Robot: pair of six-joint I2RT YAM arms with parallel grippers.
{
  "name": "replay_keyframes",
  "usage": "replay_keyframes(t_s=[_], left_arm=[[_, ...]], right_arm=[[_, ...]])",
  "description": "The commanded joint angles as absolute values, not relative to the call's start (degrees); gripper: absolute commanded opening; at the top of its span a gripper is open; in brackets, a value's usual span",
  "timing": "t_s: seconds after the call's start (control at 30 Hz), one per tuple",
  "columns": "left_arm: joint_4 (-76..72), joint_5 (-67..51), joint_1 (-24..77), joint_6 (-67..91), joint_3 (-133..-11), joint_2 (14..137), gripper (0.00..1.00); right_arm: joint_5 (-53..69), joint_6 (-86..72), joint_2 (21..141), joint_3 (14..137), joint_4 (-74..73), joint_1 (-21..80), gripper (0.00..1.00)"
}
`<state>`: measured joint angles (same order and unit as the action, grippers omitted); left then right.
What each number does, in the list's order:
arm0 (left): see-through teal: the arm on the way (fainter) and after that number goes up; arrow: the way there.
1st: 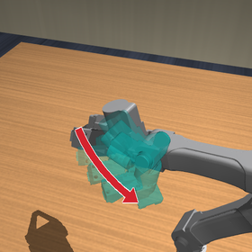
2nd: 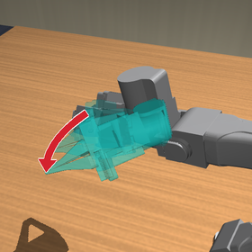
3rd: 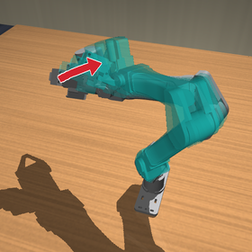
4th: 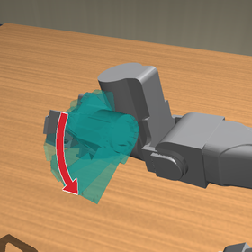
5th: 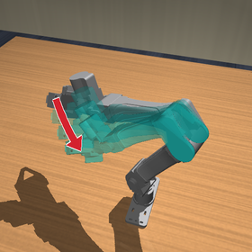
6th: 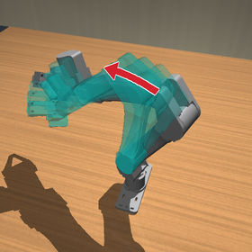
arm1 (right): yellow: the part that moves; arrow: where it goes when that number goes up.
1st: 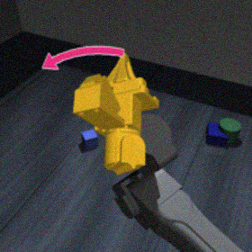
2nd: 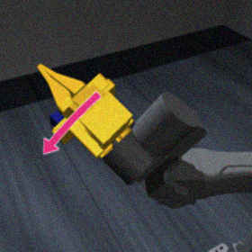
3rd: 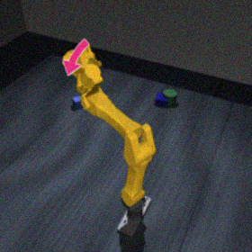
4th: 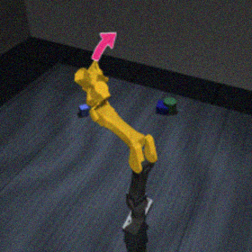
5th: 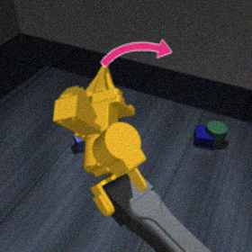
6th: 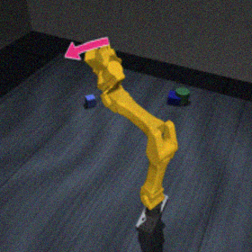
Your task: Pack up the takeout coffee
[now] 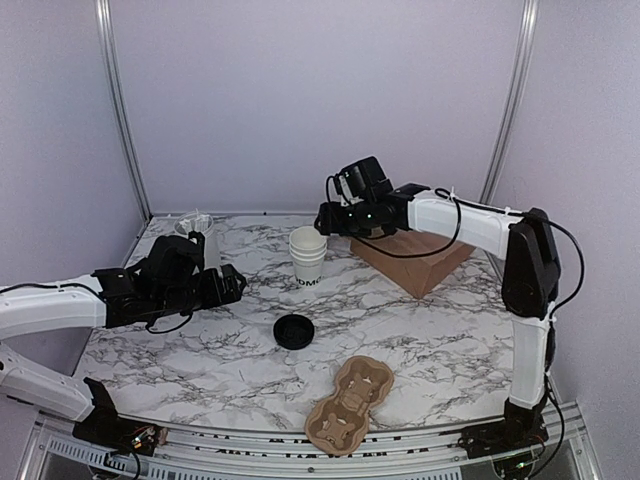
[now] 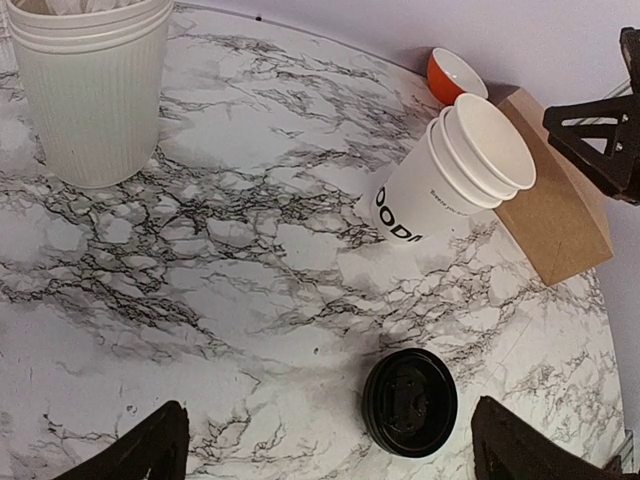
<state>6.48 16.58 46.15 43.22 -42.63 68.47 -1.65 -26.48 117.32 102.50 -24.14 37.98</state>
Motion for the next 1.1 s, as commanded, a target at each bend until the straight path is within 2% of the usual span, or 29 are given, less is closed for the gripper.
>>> replay_keyframes(t_s=[0.0,0.23,0.5,0.8,1.07], left_arm=[[7.5,17.06,46.41,42.29,-43.74,69.18,0.99],[7.38,16.57,46.41,42.37,-44.65,69.79,0.99],[7.5,16.35,46.41,42.45,-44.65,69.45,0.99],[7.47,16.35,46.41,42.19,-45.16,69.87,0.99],[7.47,16.43,46.41,41.75,-45.88,70.26,0.99]], right_arm=[[-4.93,-24.75,117.84,106.14,-27.17,40.04,0.64],[-5.18,-24.26,121.29,110.35,-30.27,41.23,0.45],[-6.43,-24.08,123.09,112.28,-31.59,41.34,0.4],[-5.62,-23.69,124.53,114.09,-32.39,41.4,0.25],[-6.03,-23.01,126.83,117.9,-35.08,41.39,0.21]])
